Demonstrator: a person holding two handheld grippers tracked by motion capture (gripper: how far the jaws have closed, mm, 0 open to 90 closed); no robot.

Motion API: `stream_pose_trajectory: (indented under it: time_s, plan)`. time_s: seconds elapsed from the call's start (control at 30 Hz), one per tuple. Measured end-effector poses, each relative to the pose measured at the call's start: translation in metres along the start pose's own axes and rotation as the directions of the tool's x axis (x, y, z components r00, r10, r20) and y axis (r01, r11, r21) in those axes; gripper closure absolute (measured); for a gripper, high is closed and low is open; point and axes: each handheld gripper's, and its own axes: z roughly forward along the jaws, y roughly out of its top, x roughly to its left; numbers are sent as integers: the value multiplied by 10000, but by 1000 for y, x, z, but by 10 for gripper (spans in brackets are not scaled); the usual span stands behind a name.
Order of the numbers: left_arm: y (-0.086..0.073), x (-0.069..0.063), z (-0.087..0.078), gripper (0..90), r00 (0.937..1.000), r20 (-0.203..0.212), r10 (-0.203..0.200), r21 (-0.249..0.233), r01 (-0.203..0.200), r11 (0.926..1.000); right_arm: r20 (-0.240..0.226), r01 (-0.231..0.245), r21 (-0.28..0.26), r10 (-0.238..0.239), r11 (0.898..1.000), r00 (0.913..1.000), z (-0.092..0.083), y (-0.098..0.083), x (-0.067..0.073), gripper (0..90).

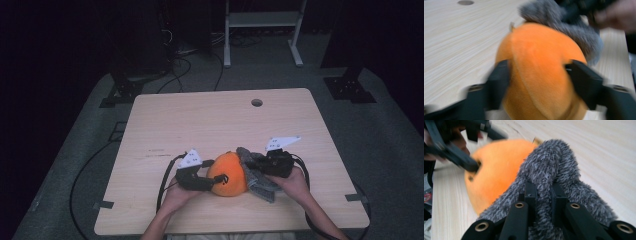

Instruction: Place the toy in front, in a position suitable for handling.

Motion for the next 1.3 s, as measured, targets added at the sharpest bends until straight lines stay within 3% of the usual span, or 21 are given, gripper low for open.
stream_pose_trajectory:
  time_s: [0.07,0.1,0.2,0.3,0.33,0.53,0.67,0.77,0.87,0.9,0.97,1.0,1.07,1.17,1.3]
  plan:
    - [0,1,3,164,9995,298,-74,182,68,9998,-140,-157,-102,156,9998,9998,-4,-9,0,787]
    - [-1,0,6,229,9989,472,27,161,-34,9999,-182,-220,-107,218,9997,9996,-6,-10,1,787]
    - [-3,-5,9,363,9978,401,537,19,-539,9985,-52,103,-151,-104,9998,9999,-13,-3,4,787]
    - [-2,-9,8,419,9914,298,1277,147,-1281,9916,-55,290,-298,-291,9991,9996,-13,9,3,786]
    - [-1,-10,7,426,9890,265,1456,248,-1463,9889,-80,270,-277,-272,9993,9996,-12,11,1,786]
    - [-1,-9,6,435,9856,400,1645,231,-1655,9859,-16,-18,-45,18,10000,10000,-10,-1,-8,787]
    - [-2,-12,7,436,9818,375,1863,231,-1873,9820,323,505,13,-505,9987,9982,-16,6,5,785]
    - [-2,-14,6,436,9771,314,2103,311,-2113,9769,178,711,-273,-706,9971,9973,-16,16,9,785]
    - [-2,-14,5,421,9783,357,2042,272,-2052,9783,108,579,-182,-577,9982,9983,-11,14,5,786]
    - [-1,-12,5,380,9829,339,1808,247,-1816,9831,126,499,-95,-498,9987,9987,-9,11,3,787]
    - [1,-6,5,213,9956,263,897,106,-901,9959,107,262,-86,-261,9996,9996,-9,3,-1,787]
    - [2,-3,7,153,9984,239,516,226,-521,9984,91,182,-91,-181,9998,9998,-10,0,-2,787]
    - [0,2,10,146,9967,807,22,327,-48,9995,2,88,-137,-88,9999,10000,-12,-3,-1,787]
    - [-1,-2,10,299,9963,747,417,221,-435,9988,43,389,-149,-389,9991,9992,-15,2,7,786]
    - [2,-10,9,397,9896,540,1332,227,-1345,9906,-122,820,-431,-826,9957,9965,-19,13,17,786]
